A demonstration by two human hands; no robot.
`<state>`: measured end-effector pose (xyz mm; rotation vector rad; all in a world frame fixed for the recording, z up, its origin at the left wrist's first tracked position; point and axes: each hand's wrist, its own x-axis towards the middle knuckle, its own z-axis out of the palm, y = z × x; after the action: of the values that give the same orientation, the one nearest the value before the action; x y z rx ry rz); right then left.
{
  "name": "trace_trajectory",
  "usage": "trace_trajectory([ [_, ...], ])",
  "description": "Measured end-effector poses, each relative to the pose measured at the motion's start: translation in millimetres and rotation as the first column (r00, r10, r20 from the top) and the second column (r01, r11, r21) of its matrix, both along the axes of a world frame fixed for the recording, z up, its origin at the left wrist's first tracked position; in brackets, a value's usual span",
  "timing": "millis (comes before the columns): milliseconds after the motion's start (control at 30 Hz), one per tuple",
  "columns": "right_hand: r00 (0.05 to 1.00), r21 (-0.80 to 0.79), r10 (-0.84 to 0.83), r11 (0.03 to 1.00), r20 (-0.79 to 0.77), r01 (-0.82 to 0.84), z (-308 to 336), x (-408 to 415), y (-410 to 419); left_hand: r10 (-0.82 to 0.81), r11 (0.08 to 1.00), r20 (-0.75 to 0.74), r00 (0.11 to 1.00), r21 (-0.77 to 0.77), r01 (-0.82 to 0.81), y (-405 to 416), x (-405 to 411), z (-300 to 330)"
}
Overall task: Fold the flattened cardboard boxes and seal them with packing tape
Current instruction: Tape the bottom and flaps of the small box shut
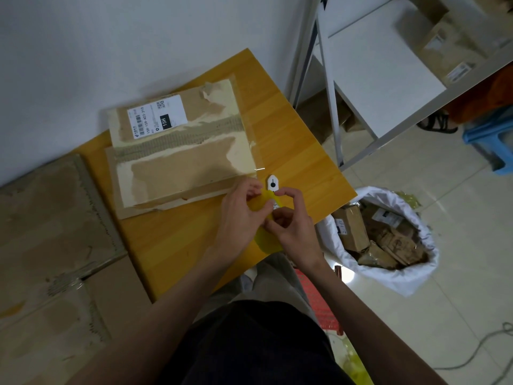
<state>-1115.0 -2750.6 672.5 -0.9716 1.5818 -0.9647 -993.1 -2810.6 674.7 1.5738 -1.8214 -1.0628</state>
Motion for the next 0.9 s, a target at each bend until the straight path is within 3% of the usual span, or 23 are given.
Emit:
trace_trajectory([
  [467, 0.998, -0.004, -0.008, 1.000, 0.068, 0.009, 6.0, -5.5, 5.1, -0.068, 0.992, 0.044, 0.997, -0.105, 0.072, 1.5, -1.3, 0.6],
  [900, 0.985, -0.013, -0.010, 1.000, 0.173, 0.013, 12.8, -10.3, 11.1, -0.044, 0.991, -0.023, 0.999, -0.126, 0.041, 9.8, -2.0, 4.4],
])
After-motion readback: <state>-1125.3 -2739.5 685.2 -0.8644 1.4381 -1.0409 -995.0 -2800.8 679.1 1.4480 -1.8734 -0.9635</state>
